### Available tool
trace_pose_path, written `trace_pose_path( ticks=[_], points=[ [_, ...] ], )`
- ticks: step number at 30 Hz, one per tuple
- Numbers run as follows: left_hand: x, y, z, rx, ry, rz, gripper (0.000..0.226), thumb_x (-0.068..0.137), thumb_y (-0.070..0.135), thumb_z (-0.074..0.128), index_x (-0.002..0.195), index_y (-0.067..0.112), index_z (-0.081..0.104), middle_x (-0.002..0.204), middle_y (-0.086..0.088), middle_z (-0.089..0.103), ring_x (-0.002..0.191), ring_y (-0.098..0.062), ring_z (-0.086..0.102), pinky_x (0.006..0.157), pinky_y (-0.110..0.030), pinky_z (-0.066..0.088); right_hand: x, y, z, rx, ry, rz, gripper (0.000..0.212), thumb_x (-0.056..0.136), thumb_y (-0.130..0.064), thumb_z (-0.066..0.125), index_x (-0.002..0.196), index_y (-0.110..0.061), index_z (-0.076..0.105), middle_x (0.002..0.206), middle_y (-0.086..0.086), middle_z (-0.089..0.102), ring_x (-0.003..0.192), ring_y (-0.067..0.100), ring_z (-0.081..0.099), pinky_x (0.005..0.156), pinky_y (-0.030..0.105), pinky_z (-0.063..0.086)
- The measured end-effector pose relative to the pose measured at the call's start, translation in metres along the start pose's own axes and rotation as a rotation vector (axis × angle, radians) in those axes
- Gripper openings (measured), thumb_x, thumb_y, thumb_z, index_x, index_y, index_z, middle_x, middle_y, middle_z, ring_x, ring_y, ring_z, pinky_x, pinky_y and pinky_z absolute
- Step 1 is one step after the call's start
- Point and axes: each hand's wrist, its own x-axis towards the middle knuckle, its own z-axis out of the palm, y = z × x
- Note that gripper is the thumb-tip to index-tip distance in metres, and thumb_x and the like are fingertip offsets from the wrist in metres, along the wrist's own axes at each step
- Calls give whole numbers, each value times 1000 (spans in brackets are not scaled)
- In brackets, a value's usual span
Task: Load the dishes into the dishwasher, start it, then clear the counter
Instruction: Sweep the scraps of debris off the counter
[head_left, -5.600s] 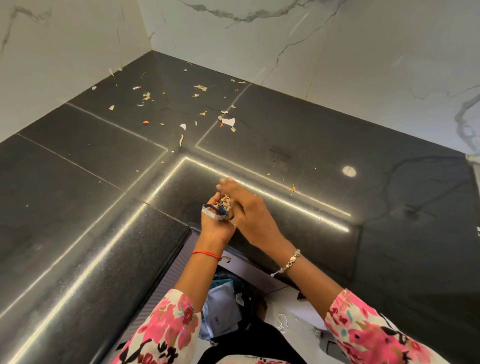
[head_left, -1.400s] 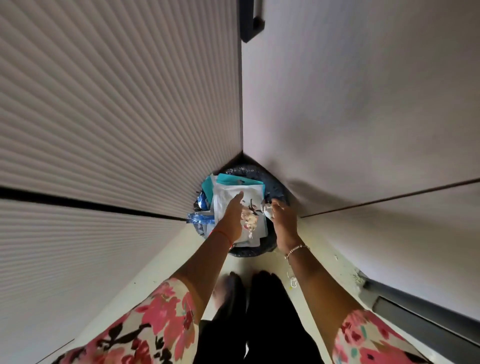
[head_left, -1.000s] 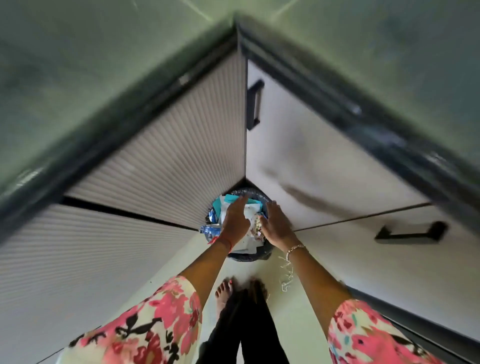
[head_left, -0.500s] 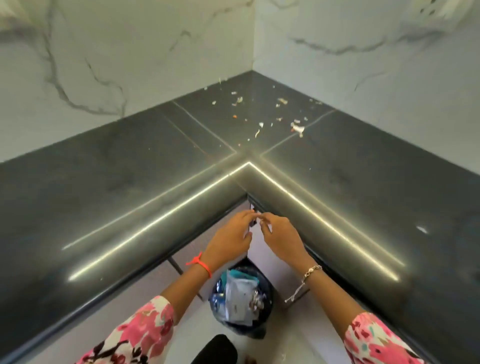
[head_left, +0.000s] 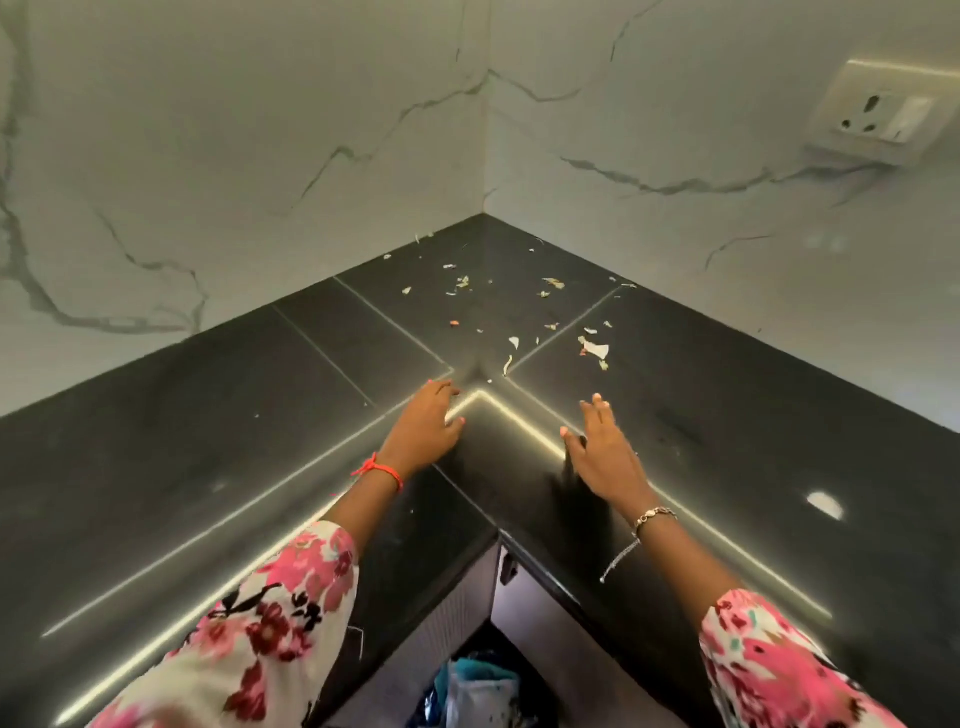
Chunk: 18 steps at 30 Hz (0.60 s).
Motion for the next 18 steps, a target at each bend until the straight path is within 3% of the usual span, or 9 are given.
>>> trace_pose_path(
  ticks=[6, 10, 13, 16, 18],
  points=[
    [86, -52, -7, -33, -35, -34, 51, 95, 15, 50, 141, 1, 34, 155, -13, 23, 147, -24, 12, 117, -27, 6, 76, 21, 1, 17, 83, 179, 66, 98, -35, 41, 148, -1, 13, 157, 16, 2, 146, 27, 0, 118, 35, 5],
    [132, -76, -11, -46, -10, -30, 49, 96, 15, 49, 141, 0, 35, 155, -14, 23, 146, -23, 12, 116, -24, 3, 125, 39, 2, 64, 102, 321, 72, 98, -43, 36, 149, -1, 6, 158, 14, -2, 146, 25, -3, 120, 39, 2],
    [168, -95, -12, -33, 14, -68, 52, 97, 19, 48, 143, 0, 31, 157, -12, 18, 147, -23, 9, 119, -30, 7, 166, 41, 9, 19, 139, 371, 71, 98, -45, 33, 149, -2, 7, 158, 13, 3, 147, 24, 1, 120, 40, 0],
    [194, -106, -9, -41, 69, -89, 51, 97, 21, 49, 142, 2, 33, 156, -11, 21, 147, -25, 10, 120, -35, 8, 186, 19, 22, -62, 105, 140, 66, 97, -47, 35, 147, -7, 19, 154, 9, 22, 143, 22, 19, 119, 41, 9],
    [211, -111, -6, -31, 67, -103, 51, 97, 23, 49, 142, 4, 33, 156, -10, 21, 147, -25, 10, 120, -39, 10, 196, 8, 26, 120, -31, -80, 56, 95, -49, 37, 144, -23, 29, 149, -7, 31, 136, 10, 29, 117, 36, 18]
  ],
)
